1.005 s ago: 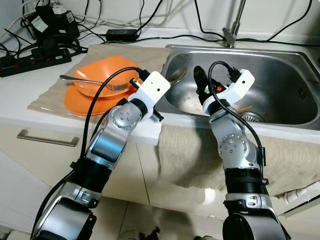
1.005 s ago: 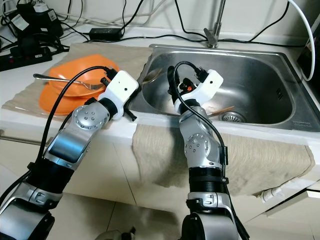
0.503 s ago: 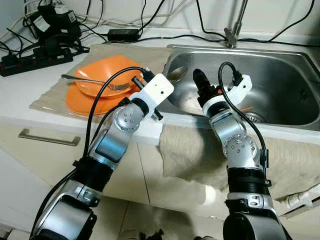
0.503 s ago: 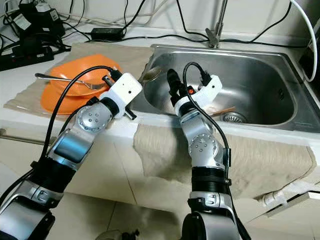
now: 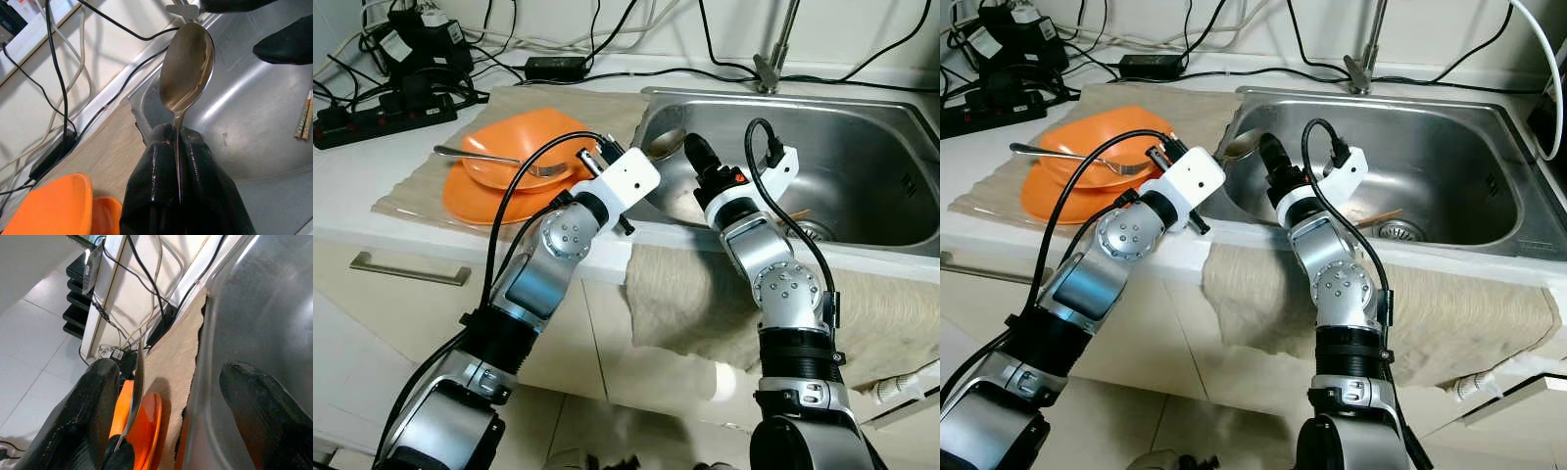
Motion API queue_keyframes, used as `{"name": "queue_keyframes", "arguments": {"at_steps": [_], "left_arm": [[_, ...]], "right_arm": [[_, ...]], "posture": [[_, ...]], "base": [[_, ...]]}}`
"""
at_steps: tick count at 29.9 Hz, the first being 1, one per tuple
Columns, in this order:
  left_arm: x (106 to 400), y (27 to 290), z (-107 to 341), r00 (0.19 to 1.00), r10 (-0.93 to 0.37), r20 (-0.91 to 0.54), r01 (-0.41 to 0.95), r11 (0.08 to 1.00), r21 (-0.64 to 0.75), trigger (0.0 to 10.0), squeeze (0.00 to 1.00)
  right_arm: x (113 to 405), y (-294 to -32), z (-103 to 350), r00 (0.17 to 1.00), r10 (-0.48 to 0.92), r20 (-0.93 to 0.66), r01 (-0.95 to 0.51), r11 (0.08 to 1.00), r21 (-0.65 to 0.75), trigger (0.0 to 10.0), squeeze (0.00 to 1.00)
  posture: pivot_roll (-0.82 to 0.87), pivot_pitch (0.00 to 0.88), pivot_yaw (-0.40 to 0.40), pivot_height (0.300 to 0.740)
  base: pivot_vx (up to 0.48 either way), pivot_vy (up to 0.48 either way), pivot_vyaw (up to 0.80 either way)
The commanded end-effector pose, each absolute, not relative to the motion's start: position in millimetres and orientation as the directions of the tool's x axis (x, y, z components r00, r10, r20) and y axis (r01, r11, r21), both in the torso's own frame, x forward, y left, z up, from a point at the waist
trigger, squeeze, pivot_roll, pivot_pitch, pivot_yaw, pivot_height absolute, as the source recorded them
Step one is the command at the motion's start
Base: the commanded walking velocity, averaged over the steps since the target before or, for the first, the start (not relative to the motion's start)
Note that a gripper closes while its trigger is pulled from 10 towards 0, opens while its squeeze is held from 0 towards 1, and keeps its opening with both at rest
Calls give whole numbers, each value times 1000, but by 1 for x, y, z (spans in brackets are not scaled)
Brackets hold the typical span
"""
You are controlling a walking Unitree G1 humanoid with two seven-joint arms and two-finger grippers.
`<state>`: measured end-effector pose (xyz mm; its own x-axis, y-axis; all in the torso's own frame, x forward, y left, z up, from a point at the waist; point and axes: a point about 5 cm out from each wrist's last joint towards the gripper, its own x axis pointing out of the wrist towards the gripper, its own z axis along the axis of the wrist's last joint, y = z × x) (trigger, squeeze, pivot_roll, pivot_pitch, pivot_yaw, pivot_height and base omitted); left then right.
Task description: Kitchen organization
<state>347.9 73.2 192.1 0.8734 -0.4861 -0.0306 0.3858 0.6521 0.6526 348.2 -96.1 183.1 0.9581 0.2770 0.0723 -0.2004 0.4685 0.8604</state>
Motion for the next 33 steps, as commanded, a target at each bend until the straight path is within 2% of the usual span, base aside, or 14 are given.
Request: {"name": "queue_keyframes", "arguments": {"at_steps": [1,9,11,33], "left_arm": [[350,70,199,869,-494,-9,370,638,675,0,0],[347,64,205,849,-527,28,377,644,666,0,0],[346,63,206,844,-535,32,387,649,655,0,0],[341,63,203,829,-558,29,411,645,644,0,0]], "right_arm": [[344,-54,201,925,358,132,-262,347,900,10000,0],[345,-48,202,921,366,134,-272,359,893,10000,0],[347,-49,202,924,358,135,-287,415,863,10000,0],[357,-62,199,955,255,153,-283,626,727,10000,0]], "posture": [[69,17,73,740],[68,17,74,740],[70,18,73,740],[72,5,68,740]], "base": [[0,0,0],[0,0,0],[0,0,0],[0,0,0]]}}
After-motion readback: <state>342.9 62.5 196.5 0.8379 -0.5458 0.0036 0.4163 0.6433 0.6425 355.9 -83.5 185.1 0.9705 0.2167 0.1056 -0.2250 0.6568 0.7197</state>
